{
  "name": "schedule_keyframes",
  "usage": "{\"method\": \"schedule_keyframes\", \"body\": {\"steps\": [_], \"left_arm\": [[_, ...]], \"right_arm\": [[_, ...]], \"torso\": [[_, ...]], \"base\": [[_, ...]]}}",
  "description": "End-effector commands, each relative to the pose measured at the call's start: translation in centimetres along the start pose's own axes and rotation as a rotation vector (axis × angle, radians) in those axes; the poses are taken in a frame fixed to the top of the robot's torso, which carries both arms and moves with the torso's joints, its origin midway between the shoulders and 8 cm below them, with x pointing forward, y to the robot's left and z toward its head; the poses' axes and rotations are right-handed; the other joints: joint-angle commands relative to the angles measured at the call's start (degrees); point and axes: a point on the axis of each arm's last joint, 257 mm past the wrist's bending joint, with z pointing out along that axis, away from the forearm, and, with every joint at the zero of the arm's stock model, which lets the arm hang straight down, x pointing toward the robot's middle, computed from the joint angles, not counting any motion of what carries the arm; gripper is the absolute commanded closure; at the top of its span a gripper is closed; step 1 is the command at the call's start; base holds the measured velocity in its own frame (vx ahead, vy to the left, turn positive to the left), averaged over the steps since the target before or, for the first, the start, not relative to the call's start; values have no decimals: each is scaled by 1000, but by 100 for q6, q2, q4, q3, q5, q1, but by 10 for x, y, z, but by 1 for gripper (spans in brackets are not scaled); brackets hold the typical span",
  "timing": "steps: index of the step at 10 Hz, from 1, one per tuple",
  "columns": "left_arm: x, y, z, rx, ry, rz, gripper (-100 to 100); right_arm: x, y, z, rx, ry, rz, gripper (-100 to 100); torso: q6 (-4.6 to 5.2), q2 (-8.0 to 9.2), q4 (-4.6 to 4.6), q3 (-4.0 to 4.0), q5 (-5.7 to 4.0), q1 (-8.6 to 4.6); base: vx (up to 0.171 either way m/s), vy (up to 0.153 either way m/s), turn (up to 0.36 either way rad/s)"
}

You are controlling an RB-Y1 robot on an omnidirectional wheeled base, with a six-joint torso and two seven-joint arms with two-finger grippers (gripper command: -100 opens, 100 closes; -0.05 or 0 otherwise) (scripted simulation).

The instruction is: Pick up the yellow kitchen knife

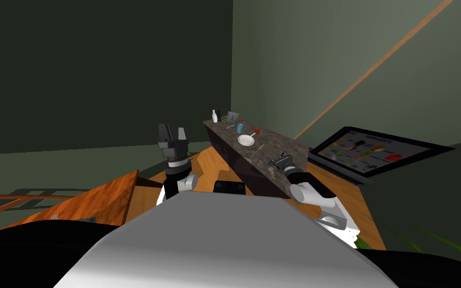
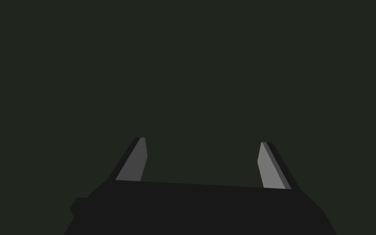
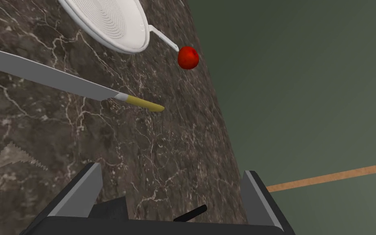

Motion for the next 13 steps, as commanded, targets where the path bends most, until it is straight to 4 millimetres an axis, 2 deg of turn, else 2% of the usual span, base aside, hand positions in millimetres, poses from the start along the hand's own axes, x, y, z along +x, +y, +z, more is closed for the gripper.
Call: {"method": "schedule_keyframes", "body": {"steps": [1, 2, 4, 5, 7, 8, 10, 11, 13], "left_arm": [[0, 0, 0, 0, 0, 0, 0], [0, 0, 0, 0, 0, 0, 0], [0, 0, 0, 0, 0, 0, 0], [0, 0, 0, 0, 0, 0, 0], [0, 0, 0, 0, 0, 0, 0], [0, 0, 0, 0, 0, 0, 0], [0, 0, 0, 0, 0, 0, 0], [0, 0, 0, 0, 0, 0, 0], [0, 0, 0, 0, 0, 0, 0]], "right_arm": [[-5, -7, 1, 27, -24, 43, -100], [-18, -2, 0, 42, -52, 73, -100], [-25, -11, -1, 73, -81, 122, -100], [-38, -5, -3, 85, -113, 154, -100], [-44, -13, -5, 111, -143, 203, -100], [-57, -7, -7, 120, -177, 235, -100], [-63, -15, -10, 143, -209, 288, -100], [-76, -8, -13, 148, -244, 323, -100], [-82, -16, -16, 167, -277, 375, -100]], "torso": [[0, 0, 0, 0, 0, 0], [2, 3, 1, 2, -1, -3], [0, -2, -1, -1, 0, 1], [2, 2, 0, 1, -1, -2], [2, -3, -1, -2, 0, 0], [3, 2, 0, 1, -1, -2], [1, -3, -1, -2, 0, 1], [3, 0, 0, 0, -1, -2], [2, -5, -1, -3, 0, -1]], "base": [[8, 2, -13], [20, 21, 221], [18, 10, 66], [21, 23, 290], [19, 9, 29], [20, 23, 207], [23, 8, 73], [34, 13, 228], [23, 7, 63]]}}
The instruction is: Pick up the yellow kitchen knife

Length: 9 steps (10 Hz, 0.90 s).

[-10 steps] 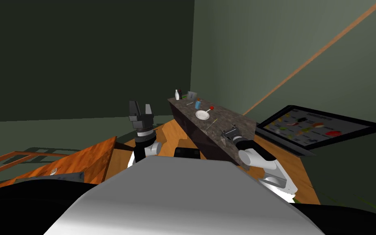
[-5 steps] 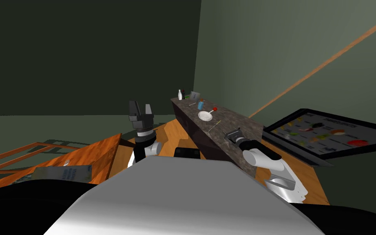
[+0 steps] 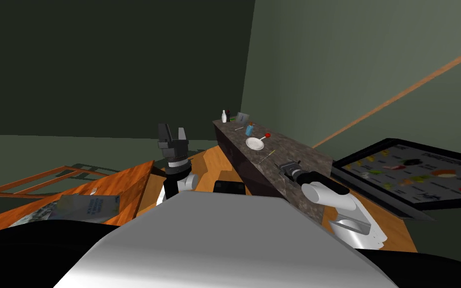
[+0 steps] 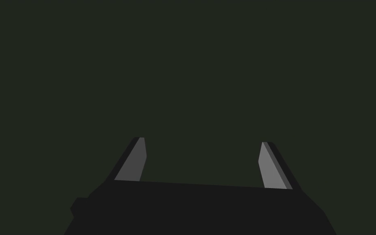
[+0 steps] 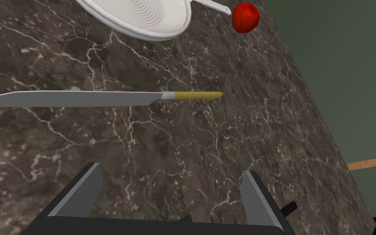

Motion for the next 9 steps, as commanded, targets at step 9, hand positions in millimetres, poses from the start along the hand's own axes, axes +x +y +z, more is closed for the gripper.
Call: {"method": "schedule_keyframes", "body": {"steps": [9], "left_arm": [[0, 0, 0, 0, 0, 0, 0]], "right_arm": [[-58, 16, -11, 40, -213, 307, -100]], "torso": [[0, -7, -1, -4, 0, 0]], "base": [[29, 9, 112]]}}
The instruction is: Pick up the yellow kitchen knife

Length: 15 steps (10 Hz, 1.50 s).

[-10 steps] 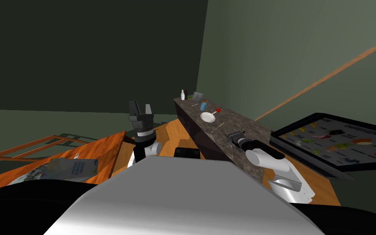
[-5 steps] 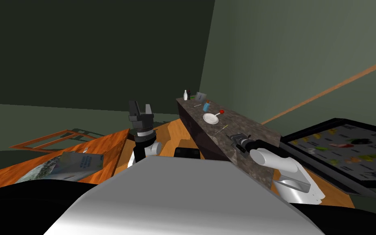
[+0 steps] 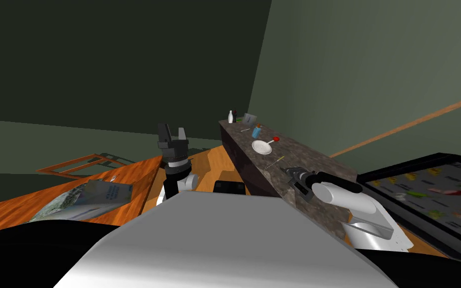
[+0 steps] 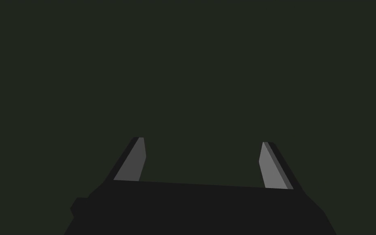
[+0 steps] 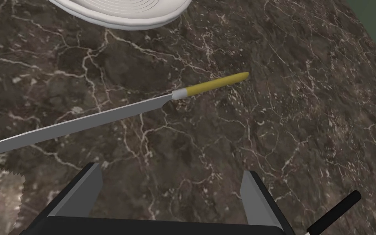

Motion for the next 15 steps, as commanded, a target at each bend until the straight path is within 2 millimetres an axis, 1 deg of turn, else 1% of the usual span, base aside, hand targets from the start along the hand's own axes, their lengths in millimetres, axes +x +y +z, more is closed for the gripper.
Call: {"method": "schedule_keyframes", "body": {"steps": [1, 3, 4, 5, 6, 7, 8, 9, 10, 11, 12, 13, 14, 15], "left_arm": [[0, 0, 0, 0, 0, 0, 0], [0, 0, 0, 0, 0, 0, 0], [0, 0, 0, 0, 0, 0, 0], [0, 0, 0, 0, 0, 0, 0], [0, 0, 0, 0, 0, 0, 0], [0, 0, 0, 0, 0, 0, 0], [0, 0, 0, 0, 0, 0, 0], [0, 0, 0, 0, 0, 0, 0], [0, 0, 0, 0, 0, 0, 0], [0, 0, 0, 0, 0, 0, 0], [0, 0, 0, 0, 0, 0, 0], [0, 0, 0, 0, 0, 0, 0], [0, 0, 0, 0, 0, 0, 0], [0, 0, 0, 0, 0, 0, 0]], "right_arm": [[-11, 12, -3, -4, -44, 69, -100], [-19, 10, -4, 3, -76, 122, -100], [-29, 21, -7, -4, -110, 174, -100], [-35, 19, -8, 1, -136, 202, -100], [-36, 19, -8, 0, -141, 227, -100], [-47, 29, -12, -8, -178, 283, -100], [-52, 27, -13, -4, -202, 308, -100], [-53, 27, -13, -6, -205, 332, -100], [-65, 36, -18, -14, -247, 391, -100], [-70, 34, -20, -13, -268, 417, -100], [-70, 34, -20, -16, -268, 437, -100], [-82, 41, -25, -24, -308, 498, -100], [-86, 39, -26, -24, -328, 522, -100], [-86, 39, -26, -27, -328, 542, -100]], "torso": [[0, 0, 0, 0, 0, 0], [-1, -7, -1, -4, 1, 1], [0, -1, 0, -1, 0, 1], [-5, -5, -1, -2, 1, 2], [-1, -6, -1, -4, 1, 3], [0, -1, 0, 0, 0, 0], [-5, -5, -1, -3, 0, -3], [-1, -7, -1, -4, -1, -4], [1, -1, 0, -1, 0, -1], [-4, -5, -1, -2, 1, 5], [-1, -8, -2, -5, 1, 3], [1, -2, -1, -1, 0, 0], [-4, -5, -1, -3, 0, 0], [0, -6, -1, -3, 0, -2]], "base": [[39, 9, 195], [34, 6, 60], [35, 13, 183], [43, 9, 135], [22, -1, -1], [38, -3, 201], [43, -8, 118], [23, -2, -15], [38, 19, 174], [48, 7, 114], [26, -6, -2], [39, 3, 200], [41, -7, 107], [23, -8, -28]]}}
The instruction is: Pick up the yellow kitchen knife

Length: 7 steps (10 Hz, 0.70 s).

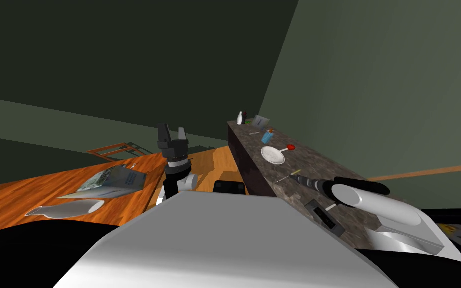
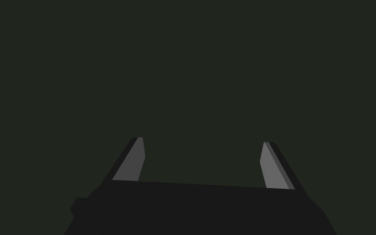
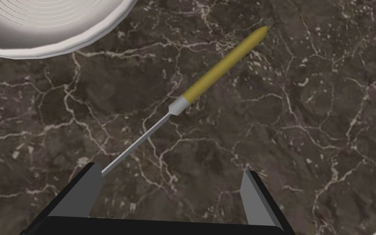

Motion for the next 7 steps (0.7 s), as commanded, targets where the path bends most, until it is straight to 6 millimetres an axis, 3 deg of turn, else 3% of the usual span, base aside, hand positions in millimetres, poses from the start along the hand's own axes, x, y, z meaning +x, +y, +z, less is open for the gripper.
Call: {"method": "schedule_keyframes", "body": {"steps": [1, 7], "left_arm": [[0, 0, 0, 0, 0, 0, 0], [0, 0, 0, 0, 0, 0, 0]], "right_arm": [[-11, 13, -2, -10, -48, 85, -100], [-42, 34, -8, -38, -170, 326, -100]], "torso": [[0, 0, 0, 0, 0, 0], [-4, -6, -1, -3, 1, 1]], "base": [[46, 2, 166], [46, -5, 96]]}}
